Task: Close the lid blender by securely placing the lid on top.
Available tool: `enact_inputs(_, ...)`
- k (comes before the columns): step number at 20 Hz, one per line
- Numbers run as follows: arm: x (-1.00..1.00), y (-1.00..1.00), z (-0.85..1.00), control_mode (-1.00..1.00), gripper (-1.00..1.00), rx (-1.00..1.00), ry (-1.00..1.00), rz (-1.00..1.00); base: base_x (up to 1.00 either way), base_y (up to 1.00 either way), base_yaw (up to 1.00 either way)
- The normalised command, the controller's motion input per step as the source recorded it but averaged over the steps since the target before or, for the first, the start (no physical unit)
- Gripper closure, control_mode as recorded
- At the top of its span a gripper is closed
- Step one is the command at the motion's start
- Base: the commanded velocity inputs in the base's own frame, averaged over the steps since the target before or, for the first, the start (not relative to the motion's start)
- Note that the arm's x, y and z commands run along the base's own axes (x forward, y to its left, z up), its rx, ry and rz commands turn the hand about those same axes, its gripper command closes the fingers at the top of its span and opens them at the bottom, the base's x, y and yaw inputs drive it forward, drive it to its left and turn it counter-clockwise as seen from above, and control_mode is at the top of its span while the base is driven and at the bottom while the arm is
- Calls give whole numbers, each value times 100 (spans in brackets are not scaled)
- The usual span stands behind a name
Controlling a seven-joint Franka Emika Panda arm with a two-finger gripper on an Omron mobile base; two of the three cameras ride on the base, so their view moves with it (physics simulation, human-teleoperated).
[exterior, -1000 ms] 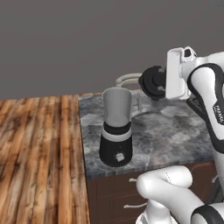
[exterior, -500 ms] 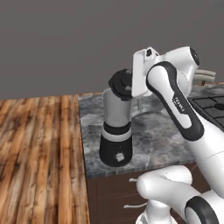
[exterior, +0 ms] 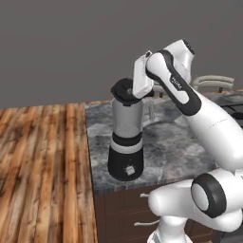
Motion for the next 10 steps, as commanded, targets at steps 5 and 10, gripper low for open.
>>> enact_inputs(5,4,0,-4,-100,100,2,17,6,0,0,0)
enact_inputs(10,-17,3,-10,-100,100,0,6,13,0,0,0)
